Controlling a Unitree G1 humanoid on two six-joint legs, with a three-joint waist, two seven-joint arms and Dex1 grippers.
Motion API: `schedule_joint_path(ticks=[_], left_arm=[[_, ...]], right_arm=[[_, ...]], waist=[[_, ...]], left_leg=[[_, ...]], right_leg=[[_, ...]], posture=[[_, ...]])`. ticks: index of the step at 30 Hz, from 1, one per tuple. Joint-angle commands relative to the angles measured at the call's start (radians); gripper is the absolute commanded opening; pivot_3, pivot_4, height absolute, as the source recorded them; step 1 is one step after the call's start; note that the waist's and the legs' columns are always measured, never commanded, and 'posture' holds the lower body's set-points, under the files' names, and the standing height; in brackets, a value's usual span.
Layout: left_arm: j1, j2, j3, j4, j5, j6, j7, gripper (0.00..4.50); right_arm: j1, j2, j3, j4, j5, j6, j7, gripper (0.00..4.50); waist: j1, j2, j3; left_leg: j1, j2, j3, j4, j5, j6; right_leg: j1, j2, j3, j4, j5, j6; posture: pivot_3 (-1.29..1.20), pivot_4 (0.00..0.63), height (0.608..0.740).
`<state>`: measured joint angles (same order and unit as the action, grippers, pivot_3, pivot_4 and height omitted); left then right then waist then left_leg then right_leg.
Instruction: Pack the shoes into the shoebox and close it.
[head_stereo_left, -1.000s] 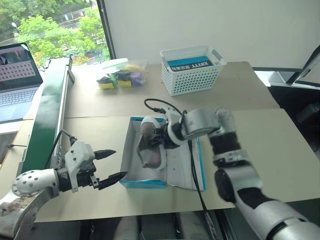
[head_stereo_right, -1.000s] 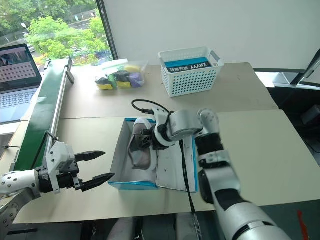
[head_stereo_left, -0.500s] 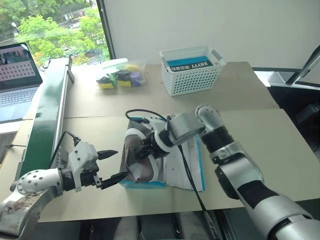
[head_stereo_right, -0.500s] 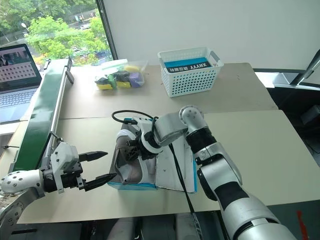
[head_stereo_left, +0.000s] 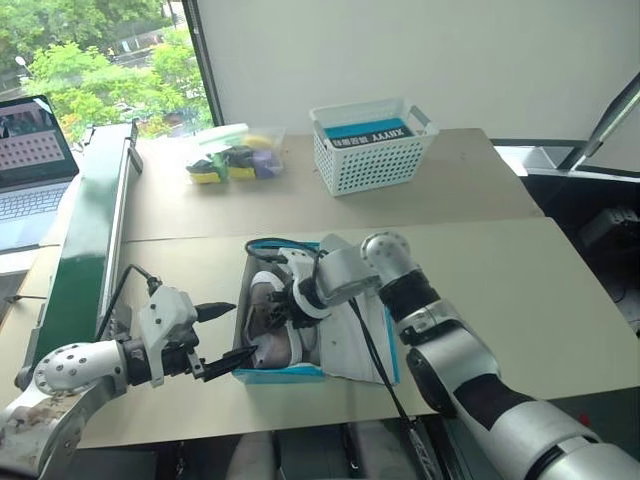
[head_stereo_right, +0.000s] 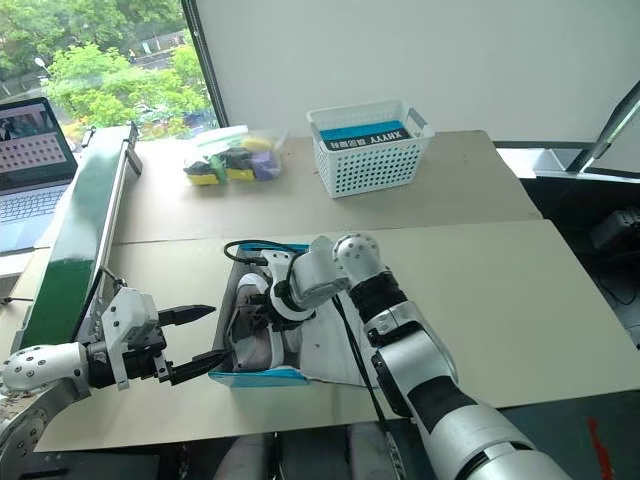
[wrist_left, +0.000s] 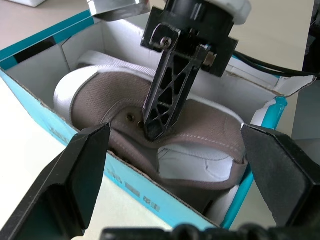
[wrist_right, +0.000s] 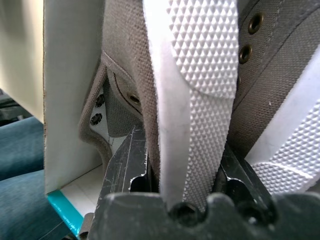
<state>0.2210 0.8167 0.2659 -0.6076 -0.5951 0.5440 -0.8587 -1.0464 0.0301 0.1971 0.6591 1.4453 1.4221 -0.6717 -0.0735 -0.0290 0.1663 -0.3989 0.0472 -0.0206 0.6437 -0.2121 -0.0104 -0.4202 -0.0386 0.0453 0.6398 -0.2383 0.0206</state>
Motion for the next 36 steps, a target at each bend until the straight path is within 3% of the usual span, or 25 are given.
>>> schedule_joint_path(ticks=[1,2,3,4,11,16,21,24,26,30,34,36], left_arm=[[-0.002,0.003,0.018,-0.024,-0.005,-0.014,-0.004,4.43],[-0.002,0.003,0.018,-0.022,-0.004,-0.015,-0.004,4.43],[-0.003,0.003,0.018,-0.021,-0.003,-0.015,-0.004,4.5],[-0.004,0.003,0.017,-0.022,-0.003,-0.015,-0.003,4.5],[-0.006,0.004,0.015,-0.012,0.001,-0.017,-0.008,4.5],[-0.028,0.009,0.014,0.003,-0.001,-0.012,-0.011,4.5],[-0.06,0.012,0.01,0.018,-0.007,0.002,-0.01,4.5],[-0.083,0.016,0.01,0.036,-0.012,0.007,-0.018,4.5],[-0.093,0.019,0.01,0.052,-0.012,0.004,-0.029,4.5],[-0.121,0.028,-0.006,0.086,0.0,-0.007,-0.054,4.5],[-0.157,0.03,-0.027,0.099,0.004,-0.005,-0.06,4.5],[-0.172,0.03,-0.031,0.102,-0.001,0.0,-0.062,4.5]], right_arm=[[0.009,0.03,-0.027,0.031,-0.161,-0.012,0.062,1.42],[0.004,0.038,-0.043,0.03,-0.187,-0.011,0.075,1.42],[0.0,0.047,-0.064,0.028,-0.205,-0.013,0.084,1.93],[-0.009,0.051,-0.088,0.018,-0.221,-0.015,0.094,2.03],[-0.109,0.026,-0.209,-0.085,-0.3,0.046,0.206,4.38],[-0.158,-0.026,-0.304,-0.21,-0.305,0.103,0.283,4.38],[-0.136,-0.081,-0.378,-0.382,-0.271,0.137,0.385,4.38],[-0.088,-0.166,-0.419,-0.493,-0.172,0.175,0.545,3.69],[-0.041,-0.261,-0.378,-0.578,-0.102,0.191,0.691,3.02],[0.134,-0.571,-0.296,-0.805,0.067,0.192,1.082,1.75],[0.358,-0.793,-0.223,-1.044,0.01,0.182,1.365,0.36],[0.458,-0.89,-0.16,-1.153,-0.083,0.101,1.49,0.03]], waist=[[-0.001,0.001,-0.001],[-0.002,0.001,-0.002],[-0.002,0.001,-0.002],[-0.003,0.001,-0.002],[0.006,0.002,-0.001],[0.011,0.002,-0.001],[0.006,0.002,-0.001],[0.008,0.002,-0.001],[0.02,0.002,-0.001],[0.031,0.002,0.001],[0.04,0.002,0.001],[0.03,0.002,0.002]], left_leg=[[0.001,0.001,0.0,0.0,0.0,0.0],[0.001,0.002,0.0,0.0,0.0,0.0],[0.001,0.003,0.0,0.0,0.0,0.0],[0.002,0.003,0.0,-0.001,0.0,0.0],[-0.002,0.004,-0.001,-0.001,0.0,0.0],[-0.018,0.003,-0.001,-0.001,0.0,0.0],[-0.022,0.004,-0.001,-0.002,-0.001,0.001],[-0.022,0.003,-0.001,-0.002,-0.001,0.001],[-0.022,0.003,-0.001,-0.002,-0.001,0.001],[-0.02,0.002,-0.001,-0.002,-0.001,0.001],[-0.021,0.002,-0.001,-0.002,-0.001,0.001],[-0.019,0.002,0.0,-0.001,-0.001,0.001]], right_leg=[[0.0,0.002,0.0,0.001,0.0,-0.001],[0.0,0.003,0.0,0.001,0.0,-0.002],[0.0,0.004,0.0,0.001,0.0,-0.003],[0.0,0.005,0.001,0.002,0.0,-0.004],[-0.005,0.008,0.003,0.002,0.0,-0.005],[-0.018,0.006,0.002,0.002,0.004,-0.011],[-0.022,0.006,0.001,0.003,0.005,-0.012],[-0.022,0.006,0.001,0.003,0.005,-0.012],[-0.021,0.006,0.0,0.002,0.005,-0.012],[-0.019,0.005,-0.001,0.001,0.004,-0.011],[-0.019,0.005,-0.001,0.001,0.001,-0.006],[-0.019,0.005,0.001,0.002,0.0,-0.005]], posture=[[0.0,0.15,0.739],[0.0,0.15,0.739],[0.0,0.15,0.739],[0.0,0.15,0.739],[0.0,0.15,0.739],[0.0,0.15,0.739],[0.0,0.15,0.739],[0.0,0.15,0.739],[0.0,0.15,0.739],[0.0,0.15,0.739],[0.0,0.15,0.739],[0.0,0.15,0.739]])
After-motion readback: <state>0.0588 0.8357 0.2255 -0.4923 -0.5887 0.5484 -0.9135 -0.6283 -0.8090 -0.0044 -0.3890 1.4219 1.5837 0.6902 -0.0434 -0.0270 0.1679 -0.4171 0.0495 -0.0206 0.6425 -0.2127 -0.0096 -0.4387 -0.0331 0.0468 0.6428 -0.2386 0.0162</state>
